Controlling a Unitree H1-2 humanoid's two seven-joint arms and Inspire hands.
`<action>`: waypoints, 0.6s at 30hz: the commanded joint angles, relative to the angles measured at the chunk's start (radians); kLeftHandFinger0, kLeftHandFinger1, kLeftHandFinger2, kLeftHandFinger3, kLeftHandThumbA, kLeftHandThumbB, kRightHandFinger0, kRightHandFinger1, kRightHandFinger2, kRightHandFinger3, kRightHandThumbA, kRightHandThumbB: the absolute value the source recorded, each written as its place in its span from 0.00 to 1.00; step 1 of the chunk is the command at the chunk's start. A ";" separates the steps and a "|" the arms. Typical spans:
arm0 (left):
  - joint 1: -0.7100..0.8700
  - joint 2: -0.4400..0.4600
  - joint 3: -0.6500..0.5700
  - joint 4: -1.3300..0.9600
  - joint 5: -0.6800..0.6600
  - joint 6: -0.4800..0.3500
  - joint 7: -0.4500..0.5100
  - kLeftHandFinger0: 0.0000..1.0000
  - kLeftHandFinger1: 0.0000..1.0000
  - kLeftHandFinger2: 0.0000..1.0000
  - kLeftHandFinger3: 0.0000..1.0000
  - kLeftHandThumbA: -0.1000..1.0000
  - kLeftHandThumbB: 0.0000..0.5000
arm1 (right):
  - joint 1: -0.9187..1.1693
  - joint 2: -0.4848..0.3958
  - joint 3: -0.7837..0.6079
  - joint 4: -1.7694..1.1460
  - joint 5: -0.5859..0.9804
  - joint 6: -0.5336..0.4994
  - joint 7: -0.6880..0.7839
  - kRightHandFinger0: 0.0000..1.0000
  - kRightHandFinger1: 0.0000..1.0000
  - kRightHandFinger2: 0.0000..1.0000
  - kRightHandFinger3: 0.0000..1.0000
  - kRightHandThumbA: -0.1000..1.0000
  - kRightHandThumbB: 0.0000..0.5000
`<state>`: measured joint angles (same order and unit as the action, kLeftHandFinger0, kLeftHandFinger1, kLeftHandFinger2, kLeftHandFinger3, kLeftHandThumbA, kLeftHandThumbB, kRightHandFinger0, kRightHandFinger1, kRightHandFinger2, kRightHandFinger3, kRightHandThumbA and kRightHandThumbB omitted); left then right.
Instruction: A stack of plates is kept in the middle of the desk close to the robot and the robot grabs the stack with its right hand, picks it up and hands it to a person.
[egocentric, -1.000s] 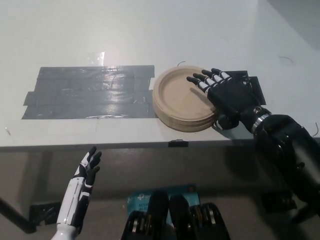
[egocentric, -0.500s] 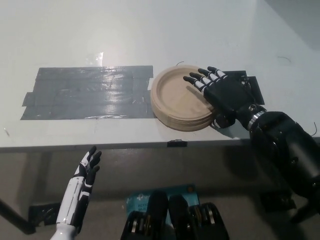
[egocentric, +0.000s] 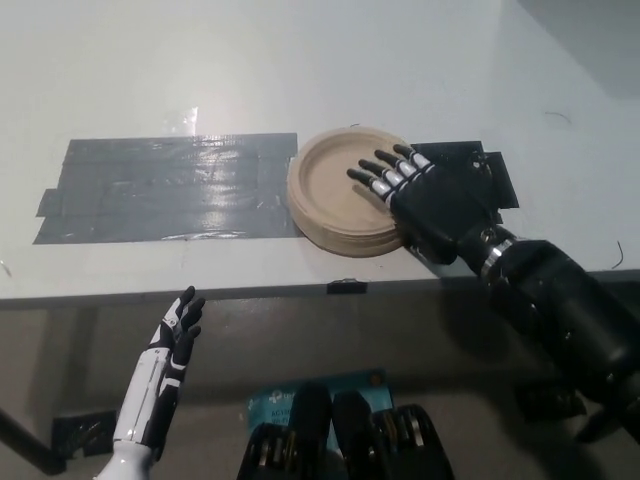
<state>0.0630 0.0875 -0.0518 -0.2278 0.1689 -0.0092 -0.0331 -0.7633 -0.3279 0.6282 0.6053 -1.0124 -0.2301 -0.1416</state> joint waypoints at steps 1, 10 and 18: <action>0.002 0.002 -0.006 -0.016 -0.011 -0.025 -0.007 1.00 1.00 1.00 1.00 1.00 0.00 | -0.090 0.076 0.200 0.329 -0.222 -0.086 -0.528 0.60 0.63 0.70 0.81 0.26 0.72; -0.022 0.004 -0.002 -0.020 -0.013 -0.019 -0.010 1.00 1.00 1.00 1.00 1.00 0.00 | -0.111 0.104 0.257 0.485 -0.223 0.003 -0.661 0.00 0.00 0.11 0.36 0.00 0.57; -0.011 0.002 -0.001 -0.018 -0.024 -0.027 -0.010 1.00 1.00 1.00 1.00 1.00 0.00 | -0.117 0.099 0.233 0.546 -0.157 -0.032 -0.825 0.00 0.00 0.07 0.38 0.00 0.61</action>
<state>0.0596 0.0852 -0.0507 -0.2254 0.1644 -0.0078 -0.0343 -0.8762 -0.2404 0.8053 1.0007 -1.1083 -0.2277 -0.6696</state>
